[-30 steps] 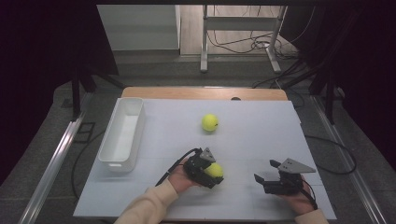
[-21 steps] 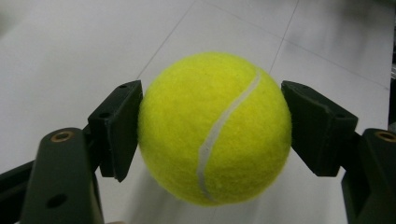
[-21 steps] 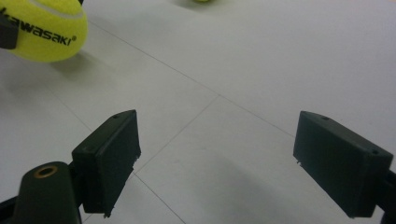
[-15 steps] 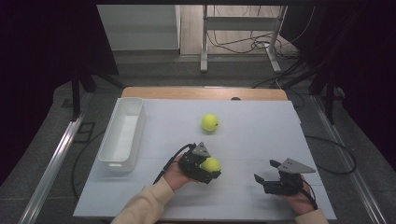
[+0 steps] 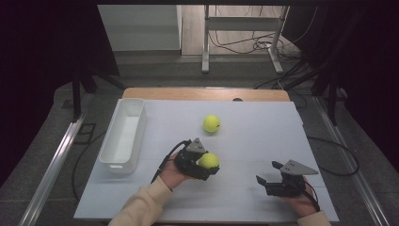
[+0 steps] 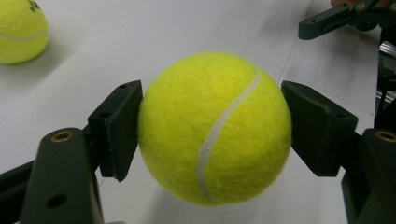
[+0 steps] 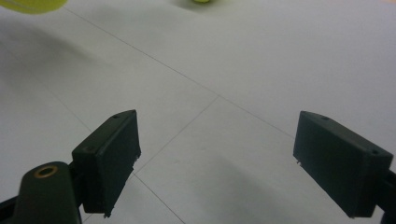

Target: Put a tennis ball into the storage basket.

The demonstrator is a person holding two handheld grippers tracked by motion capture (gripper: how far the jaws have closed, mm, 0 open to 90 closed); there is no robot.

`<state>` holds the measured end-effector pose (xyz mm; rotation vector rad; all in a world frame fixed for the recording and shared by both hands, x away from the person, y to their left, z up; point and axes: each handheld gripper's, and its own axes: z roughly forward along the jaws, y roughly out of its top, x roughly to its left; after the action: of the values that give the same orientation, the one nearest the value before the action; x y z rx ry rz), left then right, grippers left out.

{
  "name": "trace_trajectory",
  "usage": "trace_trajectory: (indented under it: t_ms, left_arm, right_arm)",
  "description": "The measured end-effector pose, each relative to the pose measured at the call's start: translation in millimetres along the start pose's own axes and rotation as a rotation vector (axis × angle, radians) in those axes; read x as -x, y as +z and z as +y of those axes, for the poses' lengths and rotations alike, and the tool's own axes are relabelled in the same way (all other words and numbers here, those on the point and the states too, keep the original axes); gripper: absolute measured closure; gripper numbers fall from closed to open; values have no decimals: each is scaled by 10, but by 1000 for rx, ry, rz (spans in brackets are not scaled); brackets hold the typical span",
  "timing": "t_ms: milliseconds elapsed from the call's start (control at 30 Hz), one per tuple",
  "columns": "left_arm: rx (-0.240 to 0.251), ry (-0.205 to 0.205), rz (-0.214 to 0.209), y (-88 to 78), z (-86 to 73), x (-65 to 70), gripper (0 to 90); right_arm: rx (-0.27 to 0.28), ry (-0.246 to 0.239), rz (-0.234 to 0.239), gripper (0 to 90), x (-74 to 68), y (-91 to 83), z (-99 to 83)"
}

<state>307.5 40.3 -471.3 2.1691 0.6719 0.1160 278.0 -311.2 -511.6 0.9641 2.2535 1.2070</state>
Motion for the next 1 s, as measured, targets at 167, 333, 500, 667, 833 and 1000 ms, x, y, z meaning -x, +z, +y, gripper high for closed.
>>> trace_trajectory:
  t_ms: [167,333,500,667,833,1000]
  left_arm:
    - [16,-3,9,-77,20,-22,253]
    - [24,-2,20,-154,34,-56,253]
    - [40,-9,29,-231,47,-81,253]
    - [57,-10,37,-290,56,-104,252]
    - [73,-22,44,-342,56,-131,253]
    - [85,-23,53,-392,64,-151,253]
  right_arm:
    - [1,0,-1,153,0,-2,0]
    - [1,2,-2,153,-1,-4,1]
    - [2,0,-2,153,0,-3,1]
    - [1,0,-5,153,0,-6,1]
    - [4,-1,-5,153,3,-5,1]
    - [6,1,-5,153,3,-7,2]
